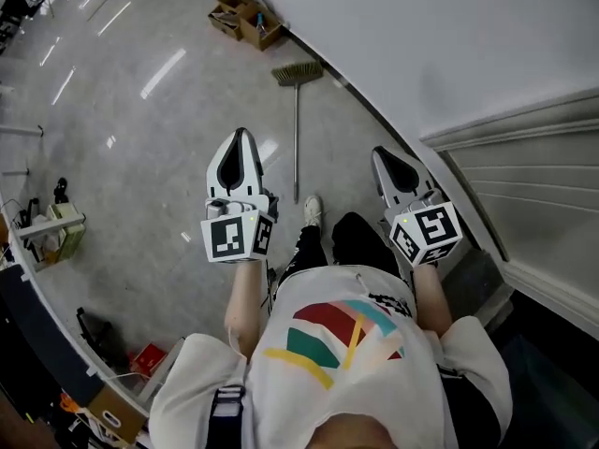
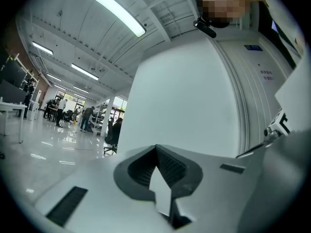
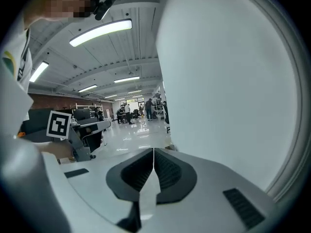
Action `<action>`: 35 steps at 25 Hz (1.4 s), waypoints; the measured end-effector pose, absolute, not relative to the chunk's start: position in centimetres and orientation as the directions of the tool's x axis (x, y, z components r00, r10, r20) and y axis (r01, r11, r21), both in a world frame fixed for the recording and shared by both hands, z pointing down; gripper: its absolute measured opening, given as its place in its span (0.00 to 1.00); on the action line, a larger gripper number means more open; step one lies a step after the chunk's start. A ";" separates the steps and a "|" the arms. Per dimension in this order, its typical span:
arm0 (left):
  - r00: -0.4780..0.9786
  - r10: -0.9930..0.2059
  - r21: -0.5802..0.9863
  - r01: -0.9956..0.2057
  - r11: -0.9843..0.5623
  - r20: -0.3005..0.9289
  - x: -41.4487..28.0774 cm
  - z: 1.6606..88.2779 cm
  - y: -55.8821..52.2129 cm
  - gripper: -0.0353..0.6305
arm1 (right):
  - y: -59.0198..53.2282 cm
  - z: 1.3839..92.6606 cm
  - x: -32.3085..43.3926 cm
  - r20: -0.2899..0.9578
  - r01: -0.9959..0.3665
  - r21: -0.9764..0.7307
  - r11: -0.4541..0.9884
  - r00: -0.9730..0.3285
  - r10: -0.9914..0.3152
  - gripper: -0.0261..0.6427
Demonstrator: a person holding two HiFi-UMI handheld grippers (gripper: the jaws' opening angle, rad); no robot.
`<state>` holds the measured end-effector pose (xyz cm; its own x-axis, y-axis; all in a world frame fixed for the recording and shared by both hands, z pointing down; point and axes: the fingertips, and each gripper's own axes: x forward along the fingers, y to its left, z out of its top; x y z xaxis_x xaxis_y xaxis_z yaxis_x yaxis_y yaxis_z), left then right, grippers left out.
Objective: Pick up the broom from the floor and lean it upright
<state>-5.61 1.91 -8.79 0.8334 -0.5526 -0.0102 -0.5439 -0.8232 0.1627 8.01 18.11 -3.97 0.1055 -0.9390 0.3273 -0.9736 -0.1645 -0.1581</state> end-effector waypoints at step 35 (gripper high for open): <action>0.301 -0.951 0.151 -0.939 -0.307 -0.064 -15.5 59.9 -18.0 0.12 | -6.8 81.1 3.1 0.919 0.436 0.024 0.900 -0.364 0.152 0.33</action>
